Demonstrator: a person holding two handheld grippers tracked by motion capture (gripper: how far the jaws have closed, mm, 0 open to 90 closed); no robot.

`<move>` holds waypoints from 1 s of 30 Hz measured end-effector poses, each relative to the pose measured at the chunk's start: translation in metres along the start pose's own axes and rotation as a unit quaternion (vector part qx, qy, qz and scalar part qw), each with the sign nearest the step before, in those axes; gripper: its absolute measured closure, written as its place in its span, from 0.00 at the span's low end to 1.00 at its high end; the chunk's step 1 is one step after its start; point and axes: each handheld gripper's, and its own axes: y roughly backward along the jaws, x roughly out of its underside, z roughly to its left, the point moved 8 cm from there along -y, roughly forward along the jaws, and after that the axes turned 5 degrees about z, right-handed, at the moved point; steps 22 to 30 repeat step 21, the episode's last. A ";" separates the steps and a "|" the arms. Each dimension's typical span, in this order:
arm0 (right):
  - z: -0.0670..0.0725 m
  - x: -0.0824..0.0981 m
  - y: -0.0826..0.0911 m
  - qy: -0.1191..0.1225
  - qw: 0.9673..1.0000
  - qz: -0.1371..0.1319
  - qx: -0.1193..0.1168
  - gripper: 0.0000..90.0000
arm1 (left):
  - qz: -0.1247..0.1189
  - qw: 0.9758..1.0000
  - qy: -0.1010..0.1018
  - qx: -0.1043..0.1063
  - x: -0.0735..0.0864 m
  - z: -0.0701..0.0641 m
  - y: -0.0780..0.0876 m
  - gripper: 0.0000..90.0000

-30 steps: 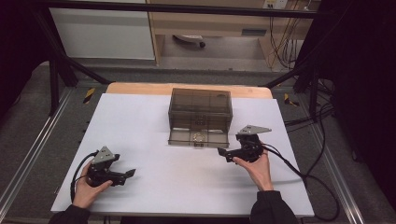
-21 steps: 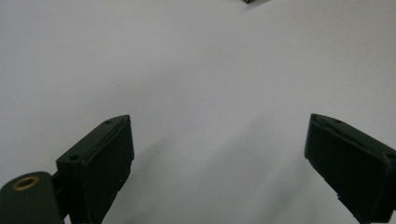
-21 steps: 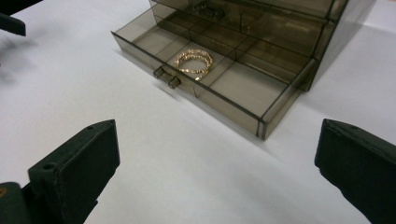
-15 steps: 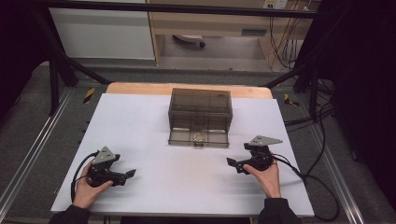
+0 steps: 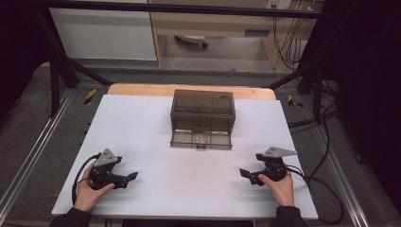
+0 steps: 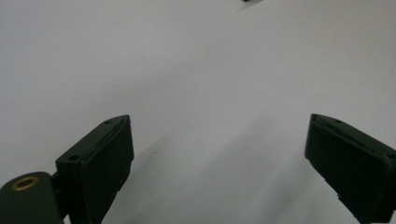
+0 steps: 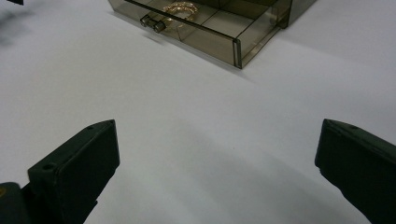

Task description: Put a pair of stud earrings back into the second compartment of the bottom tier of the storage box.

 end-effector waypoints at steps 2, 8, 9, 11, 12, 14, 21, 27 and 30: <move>-0.002 0.004 0.002 -0.002 1.000 -0.001 0.000 0.01 | 0.000 1.000 0.000 -0.001 0.000 0.000 0.000 0.09; -0.007 0.013 0.008 -0.007 1.000 -0.004 0.000 0.01 | 0.000 1.000 -0.001 0.000 0.000 0.000 0.001 0.09; -0.008 0.014 0.009 -0.008 1.000 -0.006 0.000 0.01 | 0.000 1.000 -0.002 0.000 0.000 0.000 0.001 0.08; -0.009 0.016 0.011 -0.010 1.000 -0.005 0.000 0.01 | -0.001 1.000 -0.001 0.001 0.000 -0.001 0.001 0.08; -0.009 0.018 0.011 -0.012 1.000 -0.005 -0.001 0.01 | -0.001 1.000 -0.002 0.000 0.000 -0.001 0.001 0.08; -0.010 0.019 0.012 -0.017 1.000 -0.004 -0.002 0.01 | 0.000 1.000 -0.002 0.001 0.000 -0.001 0.001 0.08; -0.011 0.020 0.013 -0.016 1.000 -0.007 -0.002 0.01 | 0.000 1.000 -0.003 0.001 0.000 -0.001 0.001 0.08; -0.011 0.020 0.013 -0.016 1.000 -0.007 -0.002 0.01 | 0.000 1.000 -0.003 0.001 0.000 -0.001 0.001 0.08; -0.011 0.020 0.013 -0.016 1.000 -0.007 -0.002 0.01 | 0.000 1.000 -0.003 0.001 0.000 -0.001 0.001 0.08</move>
